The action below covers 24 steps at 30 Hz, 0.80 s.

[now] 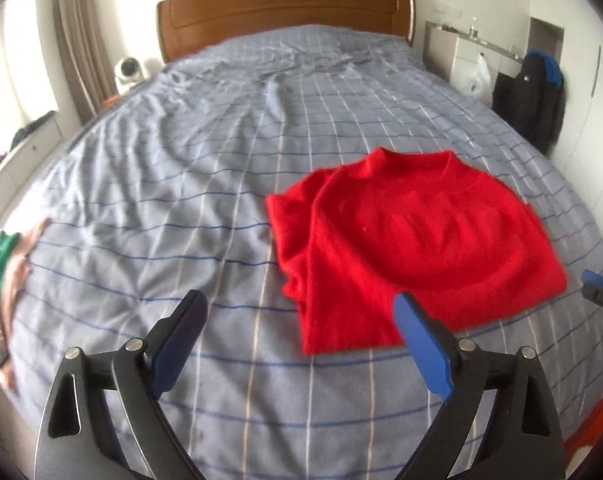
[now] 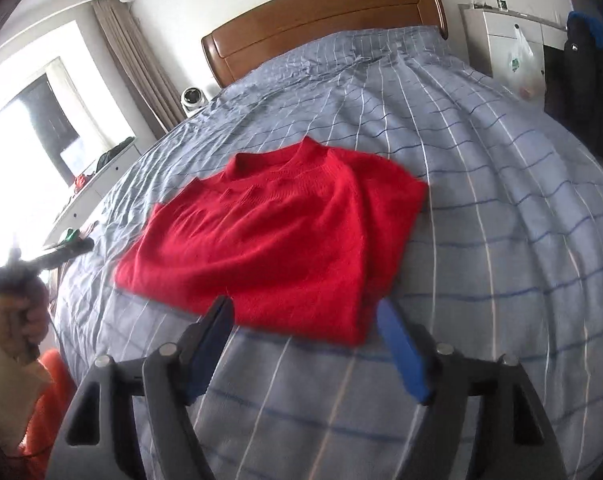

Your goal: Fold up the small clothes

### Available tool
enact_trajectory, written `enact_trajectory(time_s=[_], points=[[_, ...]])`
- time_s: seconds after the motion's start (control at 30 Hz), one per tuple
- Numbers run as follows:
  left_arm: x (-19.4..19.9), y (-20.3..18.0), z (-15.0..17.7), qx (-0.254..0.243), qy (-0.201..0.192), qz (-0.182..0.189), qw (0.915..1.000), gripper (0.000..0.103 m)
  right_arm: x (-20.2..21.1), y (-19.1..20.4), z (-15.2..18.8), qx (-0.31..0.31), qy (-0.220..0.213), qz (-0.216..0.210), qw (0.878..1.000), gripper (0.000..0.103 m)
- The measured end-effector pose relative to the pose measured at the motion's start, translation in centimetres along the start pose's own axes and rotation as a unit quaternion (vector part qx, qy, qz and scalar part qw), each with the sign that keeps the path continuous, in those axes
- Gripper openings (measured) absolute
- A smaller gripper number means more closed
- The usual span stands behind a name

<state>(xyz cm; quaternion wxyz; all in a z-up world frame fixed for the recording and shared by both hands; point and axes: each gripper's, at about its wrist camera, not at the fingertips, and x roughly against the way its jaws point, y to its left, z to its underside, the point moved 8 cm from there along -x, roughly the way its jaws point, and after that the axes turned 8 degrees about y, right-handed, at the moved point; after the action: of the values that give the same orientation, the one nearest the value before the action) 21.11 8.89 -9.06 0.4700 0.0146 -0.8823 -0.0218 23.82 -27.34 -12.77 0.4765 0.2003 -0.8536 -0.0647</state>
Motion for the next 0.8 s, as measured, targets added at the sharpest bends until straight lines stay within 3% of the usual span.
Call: enact_trajectory(time_s=[0.13,0.33,0.63,0.8], points=[[0.3,0.1,0.2,-0.010,0.000,-0.027,0.9996,0.095,-0.6,0.2,0.6,-0.019,0.006,-0.008,1.000,0.074],[0.1,0.0,1.2,-0.006,0.006,-0.028,0.9996,0.095,-1.1,1.4,1.2,-0.009,0.006,-0.005,1.000,0.074],[-4.3,0.7,7.3,0.025,0.046,-0.021,0.9984,0.095,-1.6,0.1,1.4,-0.039,0.010,-0.002,0.999,0.074],[-4.1,1.6,9.8,0.061,0.037,0.009,0.9974,0.095,-2.0,-2.7,-1.5,-0.091,0.005,-0.017,0.996,0.086]])
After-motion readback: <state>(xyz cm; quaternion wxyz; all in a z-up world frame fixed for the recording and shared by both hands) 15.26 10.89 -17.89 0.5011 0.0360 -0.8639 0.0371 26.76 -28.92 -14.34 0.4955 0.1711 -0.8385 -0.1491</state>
